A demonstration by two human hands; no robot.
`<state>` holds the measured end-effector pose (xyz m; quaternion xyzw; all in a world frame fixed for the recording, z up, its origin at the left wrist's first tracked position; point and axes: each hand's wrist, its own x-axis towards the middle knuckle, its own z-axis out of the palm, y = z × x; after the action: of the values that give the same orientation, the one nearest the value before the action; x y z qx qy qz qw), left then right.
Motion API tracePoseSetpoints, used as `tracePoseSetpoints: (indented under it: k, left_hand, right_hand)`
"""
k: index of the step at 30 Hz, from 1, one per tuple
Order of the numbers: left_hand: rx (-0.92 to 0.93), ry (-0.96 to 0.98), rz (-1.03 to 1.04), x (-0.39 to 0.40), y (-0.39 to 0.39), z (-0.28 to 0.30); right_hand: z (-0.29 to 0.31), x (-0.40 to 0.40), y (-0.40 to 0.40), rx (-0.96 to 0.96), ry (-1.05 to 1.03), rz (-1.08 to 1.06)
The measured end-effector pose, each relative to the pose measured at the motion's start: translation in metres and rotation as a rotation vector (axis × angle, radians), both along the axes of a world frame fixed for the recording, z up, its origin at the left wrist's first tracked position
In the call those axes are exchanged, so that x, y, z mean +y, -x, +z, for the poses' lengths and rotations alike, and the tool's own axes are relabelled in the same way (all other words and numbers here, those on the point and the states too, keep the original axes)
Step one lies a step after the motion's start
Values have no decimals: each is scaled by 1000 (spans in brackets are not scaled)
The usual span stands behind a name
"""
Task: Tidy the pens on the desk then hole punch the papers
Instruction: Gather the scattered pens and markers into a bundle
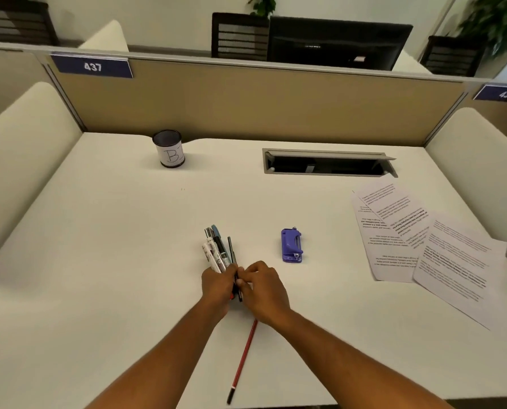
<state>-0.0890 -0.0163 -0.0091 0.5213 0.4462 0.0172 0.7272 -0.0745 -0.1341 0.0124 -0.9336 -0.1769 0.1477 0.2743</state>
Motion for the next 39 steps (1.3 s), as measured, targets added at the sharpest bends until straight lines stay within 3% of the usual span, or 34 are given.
tracePoseSetpoints:
  k: [4,9,14,21,27,34,39]
  left_hand:
    - [-26,-71,-32,9,0,-4]
    - [-46,-99,-179,19,4,-10]
    - [-13,-174,-255,16,8,-11]
    - [14,-162,-386,21,14,-5]
    - [-7,-9,-399,8,25,5]
    - [-42,67,-390,-15,28,29]
    - [-120,106,-381,-18,25,40]
  right_hand:
    - [-6,-15,5,67,158,-219]
    - [-16,-30,4,264,435,-179]
    - [-25,-31,7,376,441,-141]
    - [-18,-36,-14,386,308,-178]
    - [5,-46,-51,675,-329,-409]
    - [21,-25,-66,551,-611,-389]
    - [14,-12,-56,422,-600,-326]
